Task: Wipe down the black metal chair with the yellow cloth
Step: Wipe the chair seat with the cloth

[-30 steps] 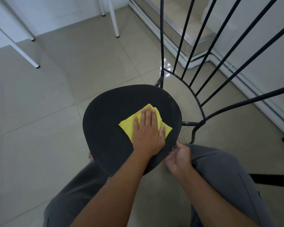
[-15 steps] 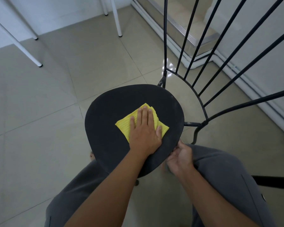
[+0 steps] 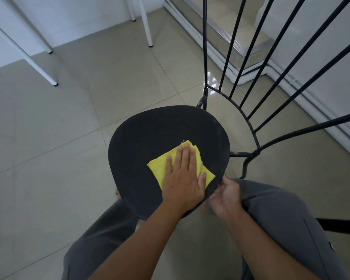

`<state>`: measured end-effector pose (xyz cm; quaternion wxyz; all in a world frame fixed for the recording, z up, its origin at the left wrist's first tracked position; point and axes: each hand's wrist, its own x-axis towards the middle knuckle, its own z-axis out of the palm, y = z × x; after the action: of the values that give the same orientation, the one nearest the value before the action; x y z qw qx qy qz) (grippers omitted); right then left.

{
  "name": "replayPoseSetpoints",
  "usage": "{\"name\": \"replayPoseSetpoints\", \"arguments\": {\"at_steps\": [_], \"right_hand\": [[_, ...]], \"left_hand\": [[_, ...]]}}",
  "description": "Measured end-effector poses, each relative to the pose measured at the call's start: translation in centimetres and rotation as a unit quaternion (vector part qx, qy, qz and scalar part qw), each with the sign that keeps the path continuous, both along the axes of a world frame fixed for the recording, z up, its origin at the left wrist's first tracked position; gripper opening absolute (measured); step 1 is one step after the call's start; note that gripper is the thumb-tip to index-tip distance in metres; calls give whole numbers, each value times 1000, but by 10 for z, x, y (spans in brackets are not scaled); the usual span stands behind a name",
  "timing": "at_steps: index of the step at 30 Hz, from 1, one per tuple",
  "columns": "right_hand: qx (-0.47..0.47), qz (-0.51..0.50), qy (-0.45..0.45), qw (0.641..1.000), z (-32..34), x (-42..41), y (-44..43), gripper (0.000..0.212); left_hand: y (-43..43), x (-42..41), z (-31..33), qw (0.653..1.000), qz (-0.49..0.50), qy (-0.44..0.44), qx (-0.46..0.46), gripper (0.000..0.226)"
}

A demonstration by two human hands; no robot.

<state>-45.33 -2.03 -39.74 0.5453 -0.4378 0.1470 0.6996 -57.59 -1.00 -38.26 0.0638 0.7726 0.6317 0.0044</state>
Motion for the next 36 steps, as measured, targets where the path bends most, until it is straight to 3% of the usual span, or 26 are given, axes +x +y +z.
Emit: {"name": "replayPoseSetpoints", "arguments": {"at_steps": [5,11,19,27,36], "right_hand": [[11,20,-34,999,-4,0,-2,42],[17,13,-63,998,-2,1,-2,27],[10,10,-64,998,-9,-2,0,21],[22,5,-71,997,-8,-2,0,26],[3,9,-77,997,-2,-3,0,28]], "left_hand": [[34,41,-1,999,-36,-10,-19,75],[92,55,1,999,-41,-11,-18,74],[141,-30,3,998,63,3,-13,73],[97,-115,1,990,137,21,10,72],[1,-126,2,995,86,44,18,74]]}}
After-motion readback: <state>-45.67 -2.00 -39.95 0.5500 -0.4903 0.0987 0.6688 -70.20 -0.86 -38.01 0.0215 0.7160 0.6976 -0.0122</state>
